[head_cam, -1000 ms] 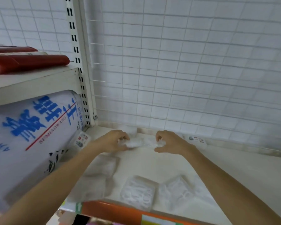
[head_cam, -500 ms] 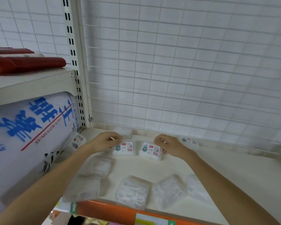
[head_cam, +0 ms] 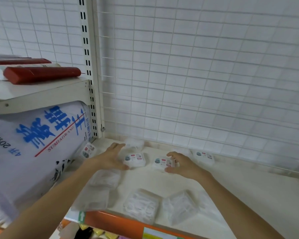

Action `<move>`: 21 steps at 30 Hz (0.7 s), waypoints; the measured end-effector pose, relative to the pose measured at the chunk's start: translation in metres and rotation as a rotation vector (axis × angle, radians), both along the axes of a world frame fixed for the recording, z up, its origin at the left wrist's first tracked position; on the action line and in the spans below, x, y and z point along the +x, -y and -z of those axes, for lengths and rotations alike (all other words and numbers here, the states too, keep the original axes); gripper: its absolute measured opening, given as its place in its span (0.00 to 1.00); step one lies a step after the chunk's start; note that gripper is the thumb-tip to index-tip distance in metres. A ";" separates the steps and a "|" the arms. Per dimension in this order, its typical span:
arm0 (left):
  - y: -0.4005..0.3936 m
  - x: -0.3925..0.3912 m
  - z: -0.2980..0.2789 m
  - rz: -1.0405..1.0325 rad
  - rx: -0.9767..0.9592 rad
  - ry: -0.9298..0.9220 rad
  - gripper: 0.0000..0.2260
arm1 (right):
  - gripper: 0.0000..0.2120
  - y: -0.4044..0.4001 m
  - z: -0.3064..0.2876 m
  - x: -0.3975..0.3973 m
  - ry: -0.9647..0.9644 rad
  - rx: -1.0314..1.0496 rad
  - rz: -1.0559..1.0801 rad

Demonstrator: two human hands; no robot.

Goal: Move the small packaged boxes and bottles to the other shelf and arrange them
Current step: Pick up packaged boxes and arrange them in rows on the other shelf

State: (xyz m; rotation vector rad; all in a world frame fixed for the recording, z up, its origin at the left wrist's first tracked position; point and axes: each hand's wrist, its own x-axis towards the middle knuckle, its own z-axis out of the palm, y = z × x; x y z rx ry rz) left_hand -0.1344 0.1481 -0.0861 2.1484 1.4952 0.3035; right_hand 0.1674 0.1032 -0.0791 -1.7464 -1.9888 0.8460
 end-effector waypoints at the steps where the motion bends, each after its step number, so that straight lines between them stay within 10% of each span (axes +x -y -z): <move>1: -0.001 -0.001 0.000 -0.004 0.001 -0.009 0.46 | 0.31 0.000 0.000 -0.001 0.016 -0.002 0.008; 10: -0.007 0.013 0.005 0.100 0.028 -0.029 0.30 | 0.34 0.019 0.005 -0.013 0.153 0.126 0.113; 21: 0.006 0.067 -0.035 0.328 0.106 0.401 0.28 | 0.31 0.134 -0.026 0.067 0.217 0.378 0.446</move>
